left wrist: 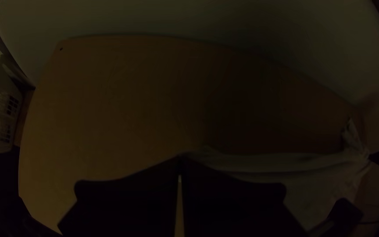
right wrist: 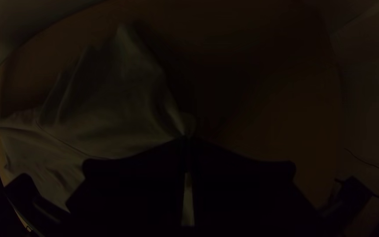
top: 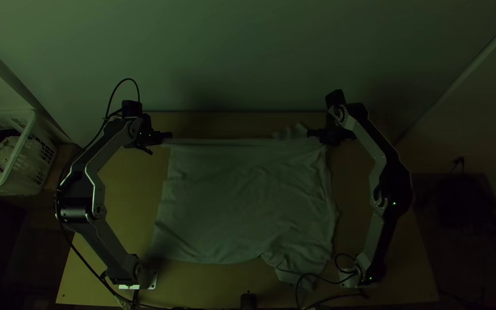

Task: Fold the t-shirt

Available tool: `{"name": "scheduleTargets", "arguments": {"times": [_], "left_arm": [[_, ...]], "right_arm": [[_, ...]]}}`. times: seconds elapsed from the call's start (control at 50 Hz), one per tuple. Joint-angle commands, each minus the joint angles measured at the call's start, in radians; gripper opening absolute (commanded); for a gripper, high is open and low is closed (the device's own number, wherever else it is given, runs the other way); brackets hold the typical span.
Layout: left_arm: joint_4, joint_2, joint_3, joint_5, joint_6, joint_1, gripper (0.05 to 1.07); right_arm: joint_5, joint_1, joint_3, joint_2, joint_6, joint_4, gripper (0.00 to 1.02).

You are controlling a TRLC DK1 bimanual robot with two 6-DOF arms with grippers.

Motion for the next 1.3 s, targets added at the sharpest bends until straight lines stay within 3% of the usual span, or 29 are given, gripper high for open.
{"name": "scheduleTargets", "arguments": {"times": [0.0,1.28], "left_arm": [[0.004,-0.064,-0.053,-0.009,0.004,0.006,0.08],[0.06,-0.403,-0.495,0.025,0.027,0.006,0.08]], "right_arm": [[0.022,0.002,-0.051,-0.058,-0.003,-0.018,0.02],[0.036,0.1,-0.588,-0.401,0.022,0.087,0.02]]}}
